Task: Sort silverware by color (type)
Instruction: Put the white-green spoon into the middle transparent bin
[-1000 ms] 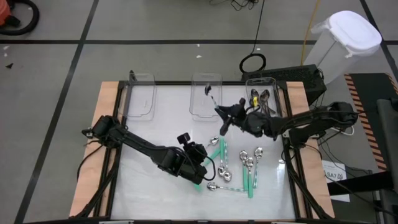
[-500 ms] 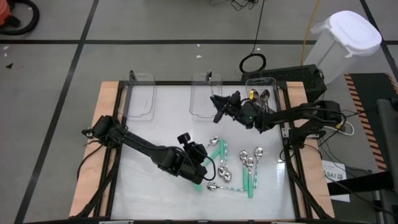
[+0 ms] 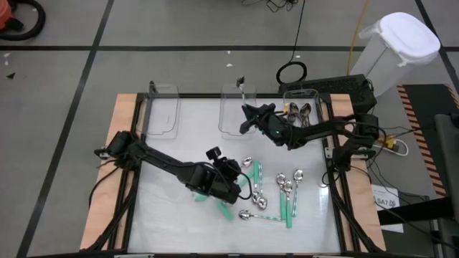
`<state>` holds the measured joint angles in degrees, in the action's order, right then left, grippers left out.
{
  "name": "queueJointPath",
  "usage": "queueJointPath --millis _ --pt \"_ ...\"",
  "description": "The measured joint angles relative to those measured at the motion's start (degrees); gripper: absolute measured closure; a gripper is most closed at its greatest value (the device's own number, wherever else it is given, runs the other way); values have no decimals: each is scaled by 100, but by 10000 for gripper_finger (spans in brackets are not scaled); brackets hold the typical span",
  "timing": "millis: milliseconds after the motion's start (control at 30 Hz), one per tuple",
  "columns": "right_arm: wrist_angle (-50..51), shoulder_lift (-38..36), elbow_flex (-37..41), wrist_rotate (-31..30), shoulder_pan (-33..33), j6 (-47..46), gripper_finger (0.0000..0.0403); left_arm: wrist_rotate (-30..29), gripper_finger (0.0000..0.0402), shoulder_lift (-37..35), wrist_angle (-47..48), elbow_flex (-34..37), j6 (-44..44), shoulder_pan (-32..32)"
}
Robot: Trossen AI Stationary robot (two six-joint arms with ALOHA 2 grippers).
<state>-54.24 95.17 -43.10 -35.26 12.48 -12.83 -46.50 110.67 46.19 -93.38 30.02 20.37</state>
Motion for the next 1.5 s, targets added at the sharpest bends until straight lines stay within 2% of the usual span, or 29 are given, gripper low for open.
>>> queueJointPath --millis 167,467,867,1500 --pt "114 508 -337 -342 110 -104 361 0 286 -1 2 0 0 -130" --pt "446 1087 -705 -369 193 -255 361 0 286 0 9 0 -120 -193" --pt "1128 1150 -724 -368 358 -880 356 1 286 -2 22 0 -127 -197" --pt "1720 1148 -724 -366 360 -1118 354 4 286 -1 22 0 -77 -182"
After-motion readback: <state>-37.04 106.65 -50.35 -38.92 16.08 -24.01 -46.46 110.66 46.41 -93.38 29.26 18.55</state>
